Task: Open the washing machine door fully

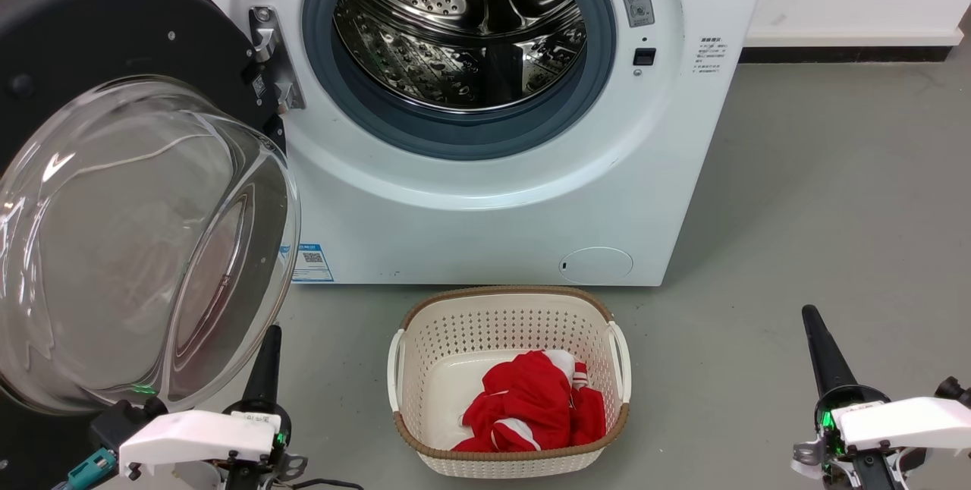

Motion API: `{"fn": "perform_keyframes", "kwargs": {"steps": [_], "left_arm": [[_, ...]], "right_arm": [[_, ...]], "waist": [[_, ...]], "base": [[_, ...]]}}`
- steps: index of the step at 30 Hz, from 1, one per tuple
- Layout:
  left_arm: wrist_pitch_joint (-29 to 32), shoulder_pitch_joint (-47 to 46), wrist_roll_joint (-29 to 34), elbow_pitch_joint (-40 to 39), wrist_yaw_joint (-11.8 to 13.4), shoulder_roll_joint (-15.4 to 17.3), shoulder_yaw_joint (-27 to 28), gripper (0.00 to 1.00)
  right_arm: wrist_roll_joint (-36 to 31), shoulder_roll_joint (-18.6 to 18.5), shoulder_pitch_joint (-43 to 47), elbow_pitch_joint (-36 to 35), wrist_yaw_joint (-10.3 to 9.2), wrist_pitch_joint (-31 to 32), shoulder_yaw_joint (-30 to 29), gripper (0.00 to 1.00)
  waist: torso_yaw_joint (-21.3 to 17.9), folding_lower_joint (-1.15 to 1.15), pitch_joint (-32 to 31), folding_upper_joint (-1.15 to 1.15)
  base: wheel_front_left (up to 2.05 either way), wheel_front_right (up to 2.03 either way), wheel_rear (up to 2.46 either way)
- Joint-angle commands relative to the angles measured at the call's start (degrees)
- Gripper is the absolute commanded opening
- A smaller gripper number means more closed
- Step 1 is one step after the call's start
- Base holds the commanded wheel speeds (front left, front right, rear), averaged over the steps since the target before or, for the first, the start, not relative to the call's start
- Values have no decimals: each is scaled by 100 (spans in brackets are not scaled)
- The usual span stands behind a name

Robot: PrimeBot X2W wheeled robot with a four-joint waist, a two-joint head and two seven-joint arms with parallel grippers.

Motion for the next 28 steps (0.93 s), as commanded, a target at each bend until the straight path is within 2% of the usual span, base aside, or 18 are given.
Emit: {"fn": "perform_keyframes", "kwargs": {"steps": [1, 28], "left_arm": [[46, -148, -161, -12, -33, 3, 34, 0], [400, -303, -1595, 151, -121, -9, 185, 0]], "right_arm": [[164, -33, -107, 5, -1, 40, -21, 0], [1573, -2, -335, 190, -1, 386, -102, 0]], "waist": [[0, 0, 2, 0], [-10, 0, 33, 0]], "base": [[0, 0, 0], [0, 0, 0]]}}
